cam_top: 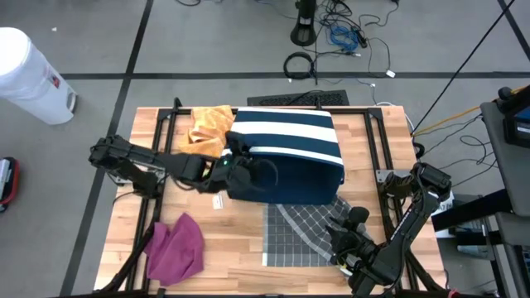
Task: Fold towel
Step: Fold the gray patterned towel
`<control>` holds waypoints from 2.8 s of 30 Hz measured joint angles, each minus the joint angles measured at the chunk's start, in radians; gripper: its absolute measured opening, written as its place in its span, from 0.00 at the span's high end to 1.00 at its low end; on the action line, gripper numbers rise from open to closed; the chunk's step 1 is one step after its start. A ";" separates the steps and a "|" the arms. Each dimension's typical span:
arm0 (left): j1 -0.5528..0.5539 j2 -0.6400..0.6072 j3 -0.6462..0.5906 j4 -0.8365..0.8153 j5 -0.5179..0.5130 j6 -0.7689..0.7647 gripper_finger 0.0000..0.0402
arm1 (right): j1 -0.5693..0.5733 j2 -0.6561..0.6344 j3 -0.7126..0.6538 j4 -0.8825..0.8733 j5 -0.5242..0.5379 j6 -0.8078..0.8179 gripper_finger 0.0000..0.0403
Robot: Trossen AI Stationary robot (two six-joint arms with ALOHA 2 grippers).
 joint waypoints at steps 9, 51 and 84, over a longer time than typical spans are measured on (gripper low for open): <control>0.124 0.000 0.000 0.006 0.108 0.040 0.58 | 0.000 0.000 0.000 -0.002 0.016 -0.016 0.68; 0.300 0.031 0.400 -0.256 0.253 -0.050 0.99 | -0.088 0.000 0.000 0.498 0.154 -1.181 0.68; 0.278 0.030 0.402 -0.308 0.324 -0.128 0.99 | -0.287 0.000 0.000 0.296 -0.015 -1.018 0.68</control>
